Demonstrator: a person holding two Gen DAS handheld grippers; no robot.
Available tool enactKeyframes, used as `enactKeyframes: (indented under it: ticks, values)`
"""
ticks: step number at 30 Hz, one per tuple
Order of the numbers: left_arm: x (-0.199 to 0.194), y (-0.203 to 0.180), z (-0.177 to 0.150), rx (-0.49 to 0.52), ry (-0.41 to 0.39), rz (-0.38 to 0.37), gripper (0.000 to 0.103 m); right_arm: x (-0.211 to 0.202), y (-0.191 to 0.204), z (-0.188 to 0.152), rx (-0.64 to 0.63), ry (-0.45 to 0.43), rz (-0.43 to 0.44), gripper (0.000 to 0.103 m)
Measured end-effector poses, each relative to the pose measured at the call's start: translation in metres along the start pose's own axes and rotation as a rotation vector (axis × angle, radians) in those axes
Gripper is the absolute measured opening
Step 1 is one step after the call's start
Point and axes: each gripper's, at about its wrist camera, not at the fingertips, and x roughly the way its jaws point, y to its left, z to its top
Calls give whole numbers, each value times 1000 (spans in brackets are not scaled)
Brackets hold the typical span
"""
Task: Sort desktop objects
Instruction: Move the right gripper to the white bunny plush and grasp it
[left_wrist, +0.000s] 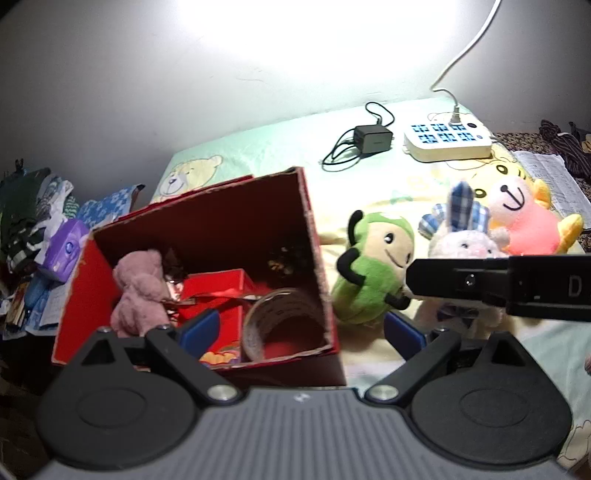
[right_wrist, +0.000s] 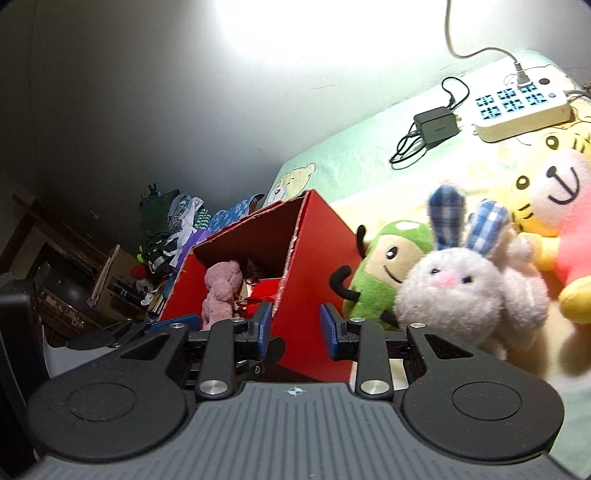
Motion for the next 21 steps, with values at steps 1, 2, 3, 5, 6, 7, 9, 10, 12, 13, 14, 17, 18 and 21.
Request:
enactKeyframes:
  ticks: [1, 2, 3, 5, 6, 7, 9, 10, 12, 13, 14, 17, 18, 21]
  values:
    - [0, -7, 2, 9, -2, -9, 97, -5, -7, 1, 9, -6, -5, 32]
    - [1, -15, 3, 20, -5, -22, 97, -10, -13, 2, 18, -12, -11, 32]
    - [2, -21, 5, 30, -8, -32, 97, -15, -19, 2, 27, -18, -16, 32]
    - [3, -33, 9, 47, -12, -55, 97, -23, -32, 4, 47, -29, -27, 33]
    - [4, -39, 10, 53, -13, -71, 97, -27, -38, 4, 57, -34, -32, 35]
    - [5, -44, 11, 58, -12, -86, 97, -30, -44, 5, 66, -37, -37, 36]
    - [5, -55, 14, 69, -16, -121, 97, -34, -55, 6, 80, -45, -49, 38]
    - [6, -60, 14, 74, -22, -133, 97, -36, -59, 6, 85, -47, -55, 38]
    - [8, -68, 14, 84, -26, -157, 97, -40, -68, 6, 91, -53, -75, 38]
    - [10, -71, 14, 90, -23, -171, 97, -42, -72, 6, 94, -55, -85, 38]
    - [11, -74, 12, 94, -23, -185, 97, -43, -78, 6, 102, -57, -96, 39]
    - [19, -83, 7, 105, -17, -227, 97, -45, -93, 10, 151, -53, -97, 42]
    - [23, -85, 6, 107, -12, -237, 98, -44, -97, 11, 162, -50, -94, 44]
    - [36, -89, 2, 111, 5, -257, 98, -39, -101, 14, 174, -37, -85, 46]
